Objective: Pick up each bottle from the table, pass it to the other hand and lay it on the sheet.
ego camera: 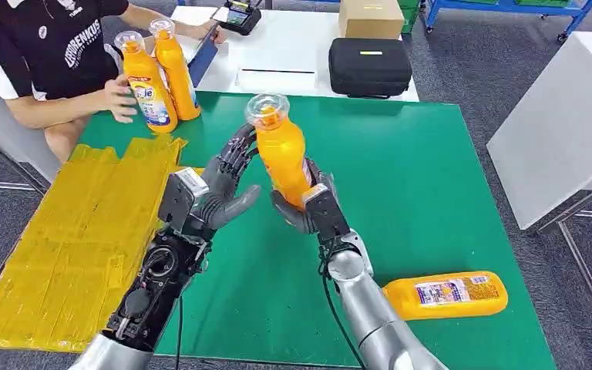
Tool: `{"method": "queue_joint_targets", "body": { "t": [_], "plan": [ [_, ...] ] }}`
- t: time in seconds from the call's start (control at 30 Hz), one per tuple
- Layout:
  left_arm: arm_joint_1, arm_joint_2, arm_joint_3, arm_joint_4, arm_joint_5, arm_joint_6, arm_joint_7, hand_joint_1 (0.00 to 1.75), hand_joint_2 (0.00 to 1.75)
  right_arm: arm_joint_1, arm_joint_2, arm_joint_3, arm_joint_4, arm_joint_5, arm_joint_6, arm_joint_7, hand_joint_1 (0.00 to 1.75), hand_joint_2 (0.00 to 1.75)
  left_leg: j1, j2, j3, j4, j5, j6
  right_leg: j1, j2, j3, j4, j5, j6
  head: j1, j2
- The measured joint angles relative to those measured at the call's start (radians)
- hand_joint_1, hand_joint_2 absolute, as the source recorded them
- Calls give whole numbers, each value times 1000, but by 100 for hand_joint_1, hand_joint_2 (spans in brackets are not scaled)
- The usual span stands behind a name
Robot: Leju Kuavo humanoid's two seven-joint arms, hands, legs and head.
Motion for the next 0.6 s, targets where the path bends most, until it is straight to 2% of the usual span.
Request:
{"method": "queue_joint_targets", "body": {
  "t": [0.6],
  "plan": [
    [-65, -37, 8, 216, 15, 34, -7, 0, 175, -8, 31, 127, 5, 16, -27, 15, 175, 175, 0, 0, 0, 0, 0, 0, 0, 0, 0, 0, 0, 0, 0, 0]
  ]
}}
